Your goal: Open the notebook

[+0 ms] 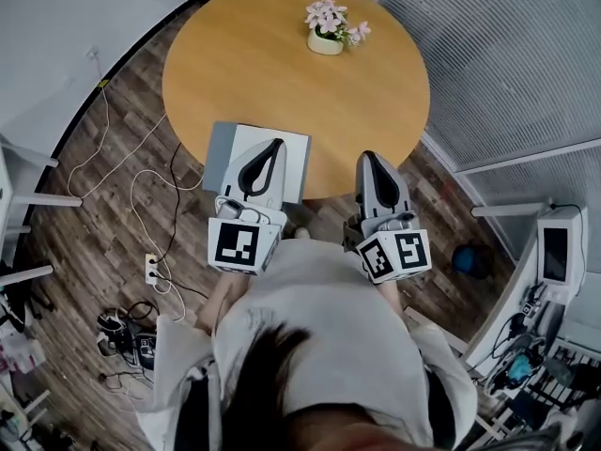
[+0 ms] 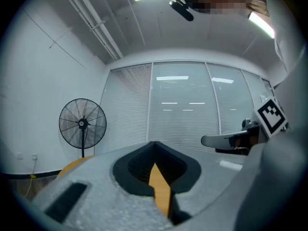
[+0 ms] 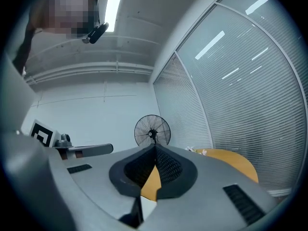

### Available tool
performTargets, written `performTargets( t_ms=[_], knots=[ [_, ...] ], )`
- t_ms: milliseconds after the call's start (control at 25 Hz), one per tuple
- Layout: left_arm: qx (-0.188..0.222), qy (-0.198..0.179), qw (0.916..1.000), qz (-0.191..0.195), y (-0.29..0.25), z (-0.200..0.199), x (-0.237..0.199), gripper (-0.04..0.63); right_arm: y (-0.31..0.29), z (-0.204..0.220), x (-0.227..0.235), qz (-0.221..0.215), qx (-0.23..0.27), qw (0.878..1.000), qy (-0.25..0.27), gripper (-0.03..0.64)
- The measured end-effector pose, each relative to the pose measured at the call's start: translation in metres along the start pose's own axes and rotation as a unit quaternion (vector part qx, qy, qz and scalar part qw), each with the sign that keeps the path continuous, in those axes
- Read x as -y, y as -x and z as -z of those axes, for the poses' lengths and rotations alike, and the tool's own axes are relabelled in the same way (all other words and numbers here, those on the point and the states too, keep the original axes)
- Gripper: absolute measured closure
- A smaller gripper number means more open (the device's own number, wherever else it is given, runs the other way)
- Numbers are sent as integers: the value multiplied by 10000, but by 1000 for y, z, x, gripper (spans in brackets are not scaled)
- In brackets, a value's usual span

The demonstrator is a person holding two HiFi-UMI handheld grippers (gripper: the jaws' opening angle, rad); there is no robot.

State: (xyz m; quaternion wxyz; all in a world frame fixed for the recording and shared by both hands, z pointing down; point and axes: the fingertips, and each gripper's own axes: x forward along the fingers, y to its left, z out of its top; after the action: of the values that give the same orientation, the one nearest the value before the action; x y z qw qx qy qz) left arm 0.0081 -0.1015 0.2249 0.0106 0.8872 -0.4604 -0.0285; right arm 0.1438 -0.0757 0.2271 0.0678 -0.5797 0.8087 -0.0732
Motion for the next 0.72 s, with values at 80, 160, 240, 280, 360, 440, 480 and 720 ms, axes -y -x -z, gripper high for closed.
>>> performTargets(
  t_ms=[80,160,240,280,360,440,480,720],
  knots=[
    [-26,55,10000,-11,2,3,2,580,2,1,1,24,-23,10000,0,615],
    [-53,54,10000,1,3,5,4,580,3,1,2,35,-27,10000,42,615],
    [-83,50,10000,-13,3,7,4,580,4,0,3,51,-21,9999,104,615],
    [-93,51,9999,-29,3,8,3,580,4,0,4,60,-18,9999,120,615],
    [-95,46,9999,-46,4,9,2,580,4,1,4,70,-22,9999,120,615],
    [-92,50,9999,-67,4,9,1,580,3,2,5,70,-49,9999,120,615],
    [-97,55,9999,-78,4,10,0,580,3,3,5,71,-68,9999,125,615],
    [-171,60,9998,-108,7,14,-1,580,5,6,6,93,-128,9998,135,615]
  ],
)
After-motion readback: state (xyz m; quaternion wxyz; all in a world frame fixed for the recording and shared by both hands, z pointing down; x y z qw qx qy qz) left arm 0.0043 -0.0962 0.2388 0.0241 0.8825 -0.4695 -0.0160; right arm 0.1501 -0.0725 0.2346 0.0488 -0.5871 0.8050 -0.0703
